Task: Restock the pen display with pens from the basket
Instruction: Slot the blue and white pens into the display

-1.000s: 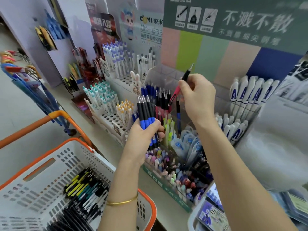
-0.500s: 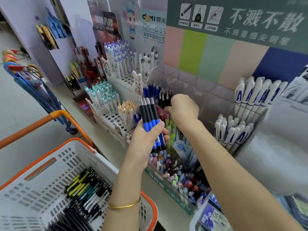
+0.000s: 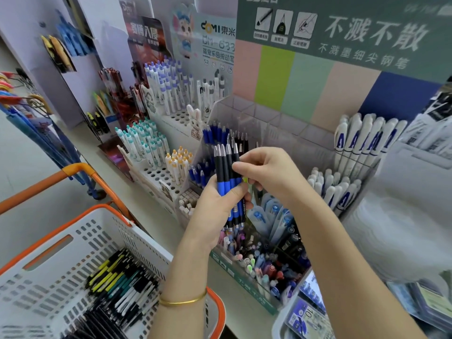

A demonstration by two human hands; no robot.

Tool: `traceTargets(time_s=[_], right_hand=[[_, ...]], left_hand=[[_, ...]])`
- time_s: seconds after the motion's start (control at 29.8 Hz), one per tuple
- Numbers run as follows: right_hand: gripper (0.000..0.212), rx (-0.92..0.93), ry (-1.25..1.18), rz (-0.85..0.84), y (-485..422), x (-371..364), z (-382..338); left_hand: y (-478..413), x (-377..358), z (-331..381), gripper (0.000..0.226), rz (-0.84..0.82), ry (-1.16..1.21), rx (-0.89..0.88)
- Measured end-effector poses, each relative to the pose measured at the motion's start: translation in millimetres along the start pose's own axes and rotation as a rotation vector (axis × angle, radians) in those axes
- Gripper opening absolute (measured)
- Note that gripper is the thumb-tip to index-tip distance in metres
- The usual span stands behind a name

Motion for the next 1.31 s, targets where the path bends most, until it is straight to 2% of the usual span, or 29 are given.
traceTargets(time_s=[0.07, 0.17, 0.24, 0.37, 0.54, 0.67, 0.74, 0.81, 0.91, 1.01, 1.11, 1.21, 1.31], right_hand=[[0.008, 0.034, 0.000, 0.144, -6.0, 15.7, -4.7], [0.006, 0.179, -0.029, 0.472, -9.4, 53.6, -24.3], [0.010, 0.300, 0.131, 0.598, -10.2, 65.9, -37.4], [0.018, 0.236, 0.541, 0.511, -25.5, 43.4, -19.1], [0.043, 0.012, 0.720, 0.360, -34.7, 17.2, 27.6], [0.045, -0.081, 0.815, 0.310, -35.6, 15.2, 43.8], [0.042, -0.060, 0.778, 0.318, -33.0, 17.5, 40.2], [0.031, 0.032, 0.694, 0.358, -27.0, 21.1, 26.2], [0.036, 0.093, 0.380, 0.294, -16.5, 16.4, 12.9], [0.041, -0.074, 0.004, 0.092, -8.2, 2.0, 23.2], [0.023, -0.164, -0.134, -0.005, -3.5, -2.4, 31.2], [0.017, -0.088, -0.133, 0.105, -7.9, 6.7, 23.7], [0.014, 0.033, -0.161, 0.425, -12.0, 37.2, 7.6]], left_hand=[[-1.8, 3.5, -1.9, 0.016, 0.023, 0.004, 0.014], [-2.3, 9.0, -0.8, 0.007, 0.052, 0.084, 0.047], [-2.2, 12.9, 2.7, 0.009, 0.080, 0.087, 0.037], [-1.9, 11.8, 5.3, 0.019, 0.098, 0.116, 0.041], [1.2, 6.2, 10.7, 0.017, 0.069, 0.115, 0.015], [2.0, 6.0, 9.6, 0.019, 0.051, 0.116, 0.010], [1.9, 4.8, 8.4, 0.021, 0.038, 0.101, 0.006], [1.5, 1.9, 7.3, 0.020, 0.020, 0.093, 0.008], [0.9, -4.2, 6.2, 0.016, -0.013, 0.069, 0.014], [1.2, -9.5, 7.3, 0.011, -0.050, 0.069, 0.006], [1.6, -11.0, 8.2, 0.010, -0.062, 0.087, 0.003], [-2.1, -6.8, 4.8, 0.012, -0.028, 0.123, 0.041], [-4.9, -3.1, 0.2, 0.013, -0.009, 0.107, 0.073]])
Point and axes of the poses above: each hand's wrist, its own y-axis away from the middle knuckle, its own x-axis out of the back of the hand, z = x × y, the point moved 9 cm from there along -y, towards the middle knuckle, and after that the axes turned 8 degrees about z, right-handed, at the moved point
